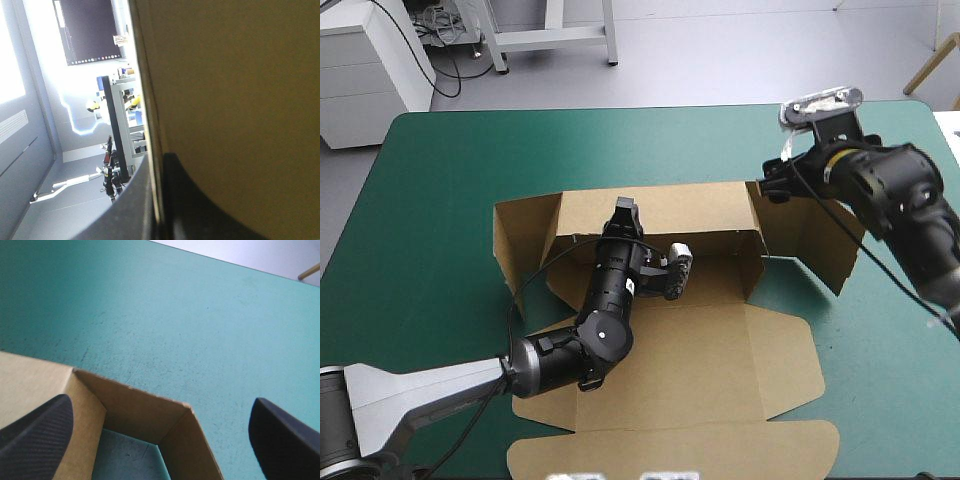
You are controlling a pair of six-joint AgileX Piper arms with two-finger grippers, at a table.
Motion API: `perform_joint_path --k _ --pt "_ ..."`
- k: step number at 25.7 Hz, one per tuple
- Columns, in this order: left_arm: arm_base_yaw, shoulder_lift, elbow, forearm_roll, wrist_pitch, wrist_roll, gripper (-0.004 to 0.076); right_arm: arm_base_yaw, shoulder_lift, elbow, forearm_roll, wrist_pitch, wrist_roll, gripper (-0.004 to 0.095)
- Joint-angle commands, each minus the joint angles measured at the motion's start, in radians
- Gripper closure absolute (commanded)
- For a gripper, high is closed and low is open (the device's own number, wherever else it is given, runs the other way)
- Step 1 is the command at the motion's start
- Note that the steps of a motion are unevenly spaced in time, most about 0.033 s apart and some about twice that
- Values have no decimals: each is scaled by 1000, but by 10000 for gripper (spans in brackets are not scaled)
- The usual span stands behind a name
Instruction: Fold the box
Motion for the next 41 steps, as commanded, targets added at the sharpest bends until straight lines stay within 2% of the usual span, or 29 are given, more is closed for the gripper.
perform_joint_path --k 1,4,8,14,16,26,34,38,41 --pt "-4 -32 -22 81 63 2 734 -109 99 -179 161 48 -137 30" --pt "-4 -32 -22 81 63 2 734 -178 204 -308 284 150 -196 30" --pt "-4 -32 -22 81 63 2 734 -224 341 -476 304 258 -198 31" --pt "-6 -32 -22 81 68 2 734 -288 440 -495 435 258 -207 31" --pt "-6 -32 -22 81 68 2 734 -300 440 -460 469 258 -224 31" --pt "-7 -32 -22 81 70 2 734 -309 335 -218 482 256 -281 31" --pt "-7 -32 -22 81 74 2 734 -309 180 2 495 249 -296 31" --pt "-7 -32 -22 79 80 2 734 -307 92 160 538 144 -315 31" --pt "-7 -32 -22 78 84 2 734 -307 12 273 619 83 -388 31"
